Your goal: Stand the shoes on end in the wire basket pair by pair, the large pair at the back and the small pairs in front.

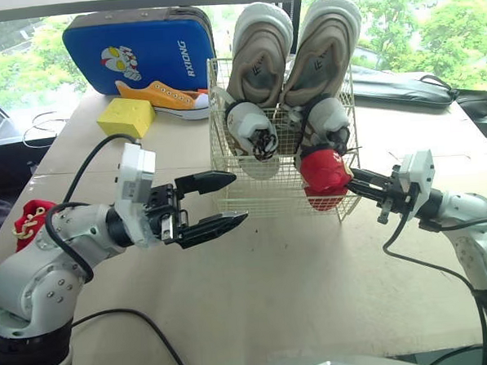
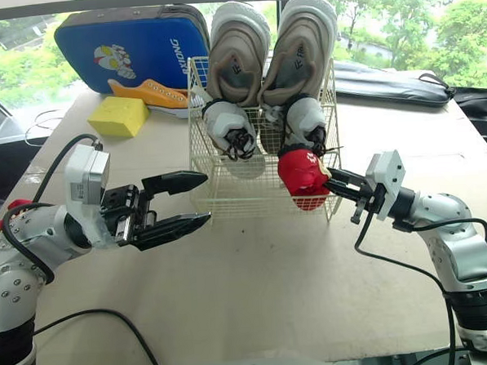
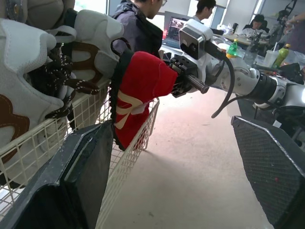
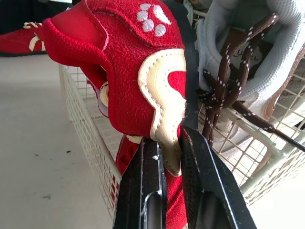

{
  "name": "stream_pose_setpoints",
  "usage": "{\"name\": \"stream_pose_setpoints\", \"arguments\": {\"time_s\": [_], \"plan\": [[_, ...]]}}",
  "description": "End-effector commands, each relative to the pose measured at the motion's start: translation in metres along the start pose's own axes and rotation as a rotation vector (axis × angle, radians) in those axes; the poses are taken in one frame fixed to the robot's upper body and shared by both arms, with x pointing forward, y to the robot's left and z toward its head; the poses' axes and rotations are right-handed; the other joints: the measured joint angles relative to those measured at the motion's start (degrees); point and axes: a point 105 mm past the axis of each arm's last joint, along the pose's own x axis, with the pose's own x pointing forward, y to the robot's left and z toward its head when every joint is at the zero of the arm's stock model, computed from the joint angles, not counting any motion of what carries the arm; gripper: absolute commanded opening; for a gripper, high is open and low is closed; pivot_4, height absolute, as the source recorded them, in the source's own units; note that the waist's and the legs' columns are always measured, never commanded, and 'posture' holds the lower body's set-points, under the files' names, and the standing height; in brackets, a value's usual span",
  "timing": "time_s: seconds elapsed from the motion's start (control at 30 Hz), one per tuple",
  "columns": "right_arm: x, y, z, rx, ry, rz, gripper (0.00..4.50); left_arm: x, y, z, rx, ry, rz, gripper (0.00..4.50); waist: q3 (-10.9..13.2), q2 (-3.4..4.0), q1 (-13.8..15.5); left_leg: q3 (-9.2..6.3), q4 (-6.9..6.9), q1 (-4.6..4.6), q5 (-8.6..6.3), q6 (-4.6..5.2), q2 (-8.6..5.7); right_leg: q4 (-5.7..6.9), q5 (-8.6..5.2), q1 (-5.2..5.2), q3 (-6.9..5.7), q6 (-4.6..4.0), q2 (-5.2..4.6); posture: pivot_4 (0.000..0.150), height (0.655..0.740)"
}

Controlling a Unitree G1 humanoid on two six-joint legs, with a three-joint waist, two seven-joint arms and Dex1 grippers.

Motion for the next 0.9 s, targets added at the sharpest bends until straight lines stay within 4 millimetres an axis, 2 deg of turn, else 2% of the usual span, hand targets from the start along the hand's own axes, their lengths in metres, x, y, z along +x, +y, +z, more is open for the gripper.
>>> {"name": "stream_pose_setpoints", "arguments": {"time_s": [0.03, 0.13, 0.23, 0.27, 0.37, 0.43, 0.47, 0.5, 0.63, 0.7, 0.9], "plan": [[0.006, -0.002, -0.013, 0.022, 0.001, -0.024, 0.00, 0.001, -0.007, 0.007, 0.048, -0.013, 0.006, 4.32, 0.0, -0.05, 0.0, 0.00, 0.00, 0.01, 0.00, 0.00, 0.00, 0.00, 0.00, 0.01, 0.01, 0.00, 0.00, 0.150, 0.7400], [0.009, -0.001, -0.032, 0.083, 0.021, -0.028, 0.00, 0.000, -0.010, 0.005, 0.034, -0.009, 0.012, 4.32, -0.1, -0.09, -0.1, 0.05, 0.01, 0.10, -0.01, 0.00, 0.01, 0.02, 0.00, 0.07, 0.08, 0.00, -0.01, 0.150, 0.7400], [0.009, 0.001, -0.042, 0.117, 0.027, -0.016, 0.00, -0.002, -0.014, 0.003, 0.023, -0.003, 0.015, 4.32, -0.1, -0.12, -0.4, 0.10, -0.02, 0.26, -0.02, 0.01, 0.02, 0.06, 0.00, 0.13, 0.17, 0.00, 0.00, 0.150, 0.7400], [0.009, 0.004, -0.044, 0.124, 0.030, -0.006, 0.80, -0.002, -0.015, 0.003, 0.021, -0.002, 0.017, 4.39, -0.1, -0.13, -0.4, 0.11, -0.05, 0.29, -0.02, 0.01, 0.03, 0.08, 0.00, 0.13, 0.19, 0.00, 0.00, 0.150, 0.7400], [0.012, 0.007, -0.042, 0.115, 0.024, 0.008, 2.11, -0.007, -0.014, 0.002, 0.009, 0.000, 0.035, 4.39, -0.1, -0.15, -0.5, 0.10, -0.06, 0.35, -0.02, 0.01, 0.06, 0.11, 0.00, 0.15, 0.21, 0.00, 0.03, 0.150, 0.7400], [0.012, 0.004, -0.033, 0.072, 0.015, -0.005, 3.18, -0.008, -0.015, 0.000, 0.000, 0.003, 0.047, 4.39, -0.1, -0.15, -0.6, 0.11, -0.06, 0.39, -0.02, 0.01, 0.06, 0.11, 0.00, 0.17, 0.26, -0.01, 0.03, 0.150, 0.7400], [0.012, 0.002, -0.026, 0.053, 0.007, -0.011, 3.49, -0.009, -0.015, 0.000, -0.003, 0.005, 0.054, 4.39, -0.1, -0.15, -0.6, 0.12, -0.05, 0.39, -0.03, 0.01, 0.05, 0.11, 0.00, 0.16, 0.27, -0.01, 0.02, 0.150, 0.7400], [0.013, 0.000, -0.019, 0.047, -0.002, -0.014, 4.06, -0.011, -0.013, 0.000, -0.006, 0.004, 0.063, 4.39, -0.1, -0.15, -0.6, 0.14, -0.05, 0.39, -0.03, 0.01, 0.05, 0.11, 0.00, 0.16, 0.28, -0.01, 0.00, 0.150, 0.7400], [0.011, -0.003, 0.008, 0.017, 0.003, -0.001, 4.06, -0.017, -0.010, -0.004, -0.027, 0.002, 0.109, 4.39, -0.1, -0.10, -0.2, 0.14, -0.08, 0.37, -0.03, 0.00, 0.04, 0.10, 0.01, 0.12, 0.26, -0.01, -0.07, 0.150, 0.7400], [0.003, -0.009, 0.018, -0.025, 0.044, -0.031, 4.06, -0.021, -0.009, -0.008, -0.033, -0.009, 0.164, 4.39, -0.1, -0.08, 0.0, 0.14, -0.20, 0.35, -0.03, 0.00, 0.04, 0.05, 0.01, 0.08, 0.24, -0.02, -0.12, 0.150, 0.7400], [-0.019, -0.013, 0.023, -0.055, 0.210, -0.050, 4.06, -0.043, 0.001, -0.019, -0.059, 0.010, 0.353, 4.39, -0.1, -0.09, 0.2, 0.04, -0.44, 0.22, -0.04, -0.01, -0.01, -0.14, 0.00, 0.01, 0.07, -0.04, -0.52, 0.150, 0.7400]]}}
